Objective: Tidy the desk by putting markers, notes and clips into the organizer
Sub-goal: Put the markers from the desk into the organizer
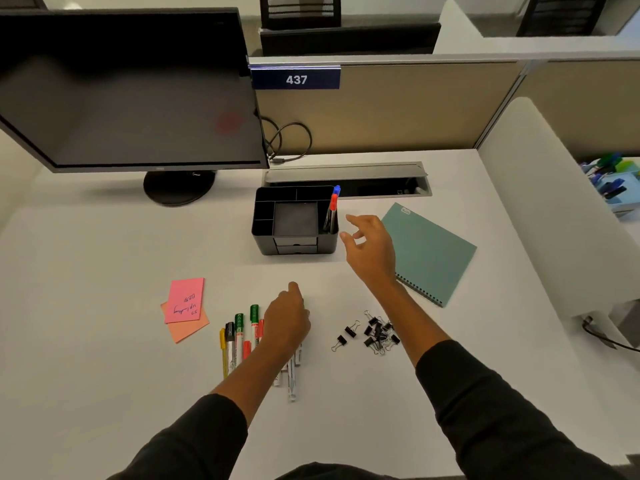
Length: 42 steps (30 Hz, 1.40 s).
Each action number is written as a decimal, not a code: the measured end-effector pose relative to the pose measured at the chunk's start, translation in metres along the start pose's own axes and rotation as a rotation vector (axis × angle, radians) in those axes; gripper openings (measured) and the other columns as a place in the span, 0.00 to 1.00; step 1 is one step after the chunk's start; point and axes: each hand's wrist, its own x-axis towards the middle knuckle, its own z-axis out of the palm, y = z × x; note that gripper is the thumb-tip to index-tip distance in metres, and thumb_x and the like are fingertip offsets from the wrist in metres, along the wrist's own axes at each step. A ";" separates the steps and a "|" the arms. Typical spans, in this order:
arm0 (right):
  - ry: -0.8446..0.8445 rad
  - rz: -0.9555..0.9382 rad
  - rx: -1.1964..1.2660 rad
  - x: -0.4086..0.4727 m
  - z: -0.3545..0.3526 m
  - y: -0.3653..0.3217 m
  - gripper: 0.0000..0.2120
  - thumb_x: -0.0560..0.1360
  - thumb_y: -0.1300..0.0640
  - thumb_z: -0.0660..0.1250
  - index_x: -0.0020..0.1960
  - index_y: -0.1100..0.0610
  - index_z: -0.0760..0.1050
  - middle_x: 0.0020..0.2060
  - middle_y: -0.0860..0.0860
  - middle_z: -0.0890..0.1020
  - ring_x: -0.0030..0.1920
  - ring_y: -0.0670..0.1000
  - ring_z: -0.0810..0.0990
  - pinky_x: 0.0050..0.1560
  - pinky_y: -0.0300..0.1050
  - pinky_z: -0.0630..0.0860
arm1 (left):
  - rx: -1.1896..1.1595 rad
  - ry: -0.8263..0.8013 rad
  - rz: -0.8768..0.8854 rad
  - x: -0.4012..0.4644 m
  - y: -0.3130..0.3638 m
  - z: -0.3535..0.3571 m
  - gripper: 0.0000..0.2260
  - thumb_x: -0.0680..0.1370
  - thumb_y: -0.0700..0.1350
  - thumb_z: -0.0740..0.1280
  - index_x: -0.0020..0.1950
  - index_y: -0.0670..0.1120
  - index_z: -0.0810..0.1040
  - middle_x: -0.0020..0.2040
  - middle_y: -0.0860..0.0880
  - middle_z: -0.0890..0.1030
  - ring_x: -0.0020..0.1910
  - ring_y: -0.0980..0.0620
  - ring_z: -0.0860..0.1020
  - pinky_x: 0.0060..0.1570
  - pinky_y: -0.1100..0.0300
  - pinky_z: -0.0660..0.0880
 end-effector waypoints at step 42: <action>-0.560 0.199 -0.135 -0.154 0.058 -0.036 0.21 0.80 0.50 0.69 0.71 0.54 0.75 0.62 0.50 0.79 0.59 0.52 0.79 0.59 0.48 0.77 | -0.077 0.300 0.194 0.147 0.086 -0.135 0.15 0.78 0.56 0.73 0.52 0.45 0.84 0.44 0.46 0.85 0.43 0.48 0.82 0.46 0.49 0.82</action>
